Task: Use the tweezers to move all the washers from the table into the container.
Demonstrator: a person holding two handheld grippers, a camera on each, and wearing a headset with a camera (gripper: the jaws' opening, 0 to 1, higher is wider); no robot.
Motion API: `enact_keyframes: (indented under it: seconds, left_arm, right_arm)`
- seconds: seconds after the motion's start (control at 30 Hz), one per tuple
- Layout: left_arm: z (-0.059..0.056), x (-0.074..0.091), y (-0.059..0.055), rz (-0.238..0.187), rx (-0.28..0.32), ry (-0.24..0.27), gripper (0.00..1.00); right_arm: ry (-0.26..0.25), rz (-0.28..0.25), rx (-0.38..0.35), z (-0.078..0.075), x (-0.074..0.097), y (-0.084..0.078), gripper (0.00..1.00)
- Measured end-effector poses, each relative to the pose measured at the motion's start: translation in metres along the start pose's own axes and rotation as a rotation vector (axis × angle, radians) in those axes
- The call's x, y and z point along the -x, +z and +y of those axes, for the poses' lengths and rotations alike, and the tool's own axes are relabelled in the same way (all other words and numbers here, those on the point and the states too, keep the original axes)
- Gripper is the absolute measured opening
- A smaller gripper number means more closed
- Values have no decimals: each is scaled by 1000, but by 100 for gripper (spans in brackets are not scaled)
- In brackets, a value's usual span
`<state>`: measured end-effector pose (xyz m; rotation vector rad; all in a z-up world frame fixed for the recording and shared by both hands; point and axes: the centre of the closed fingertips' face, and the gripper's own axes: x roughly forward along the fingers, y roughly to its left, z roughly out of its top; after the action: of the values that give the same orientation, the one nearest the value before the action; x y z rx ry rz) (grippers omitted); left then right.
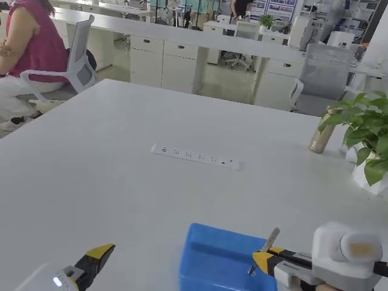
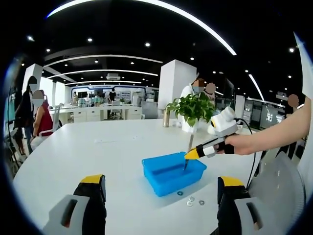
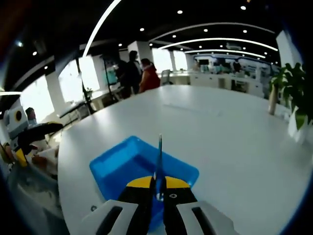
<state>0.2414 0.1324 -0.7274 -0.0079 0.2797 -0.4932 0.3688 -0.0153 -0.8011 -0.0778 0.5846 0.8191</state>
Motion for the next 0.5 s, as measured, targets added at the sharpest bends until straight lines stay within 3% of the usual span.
enact_keyframes:
  seconds: [0.5]
  left_arm:
    - [-2, 0, -1, 0, 15, -13, 97]
  right_arm:
    - [2, 1, -6, 0, 5, -7, 4]
